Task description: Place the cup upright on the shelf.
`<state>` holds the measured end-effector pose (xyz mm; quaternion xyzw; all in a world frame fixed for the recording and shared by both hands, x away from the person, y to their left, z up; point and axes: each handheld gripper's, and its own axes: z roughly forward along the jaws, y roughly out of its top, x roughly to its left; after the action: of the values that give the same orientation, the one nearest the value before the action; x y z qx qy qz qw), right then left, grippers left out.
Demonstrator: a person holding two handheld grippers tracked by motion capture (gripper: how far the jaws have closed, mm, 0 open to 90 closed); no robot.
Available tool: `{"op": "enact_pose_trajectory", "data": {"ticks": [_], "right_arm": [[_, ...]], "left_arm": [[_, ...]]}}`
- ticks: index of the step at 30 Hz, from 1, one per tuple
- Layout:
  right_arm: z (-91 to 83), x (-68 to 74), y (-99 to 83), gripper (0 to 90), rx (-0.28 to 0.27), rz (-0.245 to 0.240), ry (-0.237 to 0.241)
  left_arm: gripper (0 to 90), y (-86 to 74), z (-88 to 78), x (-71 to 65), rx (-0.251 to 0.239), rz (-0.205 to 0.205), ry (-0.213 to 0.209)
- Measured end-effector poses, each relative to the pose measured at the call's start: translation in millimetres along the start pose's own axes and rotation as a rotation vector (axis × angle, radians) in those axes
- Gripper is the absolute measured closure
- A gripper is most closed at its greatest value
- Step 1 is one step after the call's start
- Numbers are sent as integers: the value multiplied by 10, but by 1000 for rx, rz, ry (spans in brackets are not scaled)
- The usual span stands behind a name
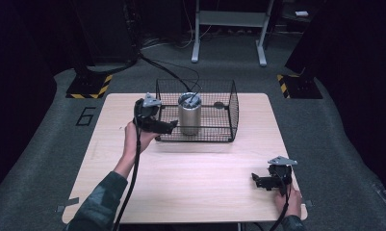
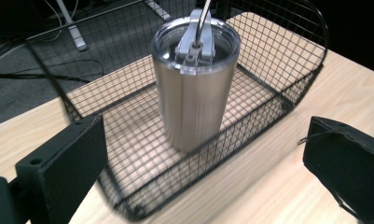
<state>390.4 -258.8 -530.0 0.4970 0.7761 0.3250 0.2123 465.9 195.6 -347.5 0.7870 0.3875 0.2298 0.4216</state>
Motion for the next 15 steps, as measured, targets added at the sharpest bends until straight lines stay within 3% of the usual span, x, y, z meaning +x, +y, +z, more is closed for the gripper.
{"op": "enact_pose_trajectory", "data": {"ticks": [8,15], "right_arm": [[0,0,0,0,0,0,0],[-1,3,0,0,1,4,-1]], "left_arm": [[1,-346,-459,85,22,30,41],[1,-801,-768,221,70,31,107]]}}
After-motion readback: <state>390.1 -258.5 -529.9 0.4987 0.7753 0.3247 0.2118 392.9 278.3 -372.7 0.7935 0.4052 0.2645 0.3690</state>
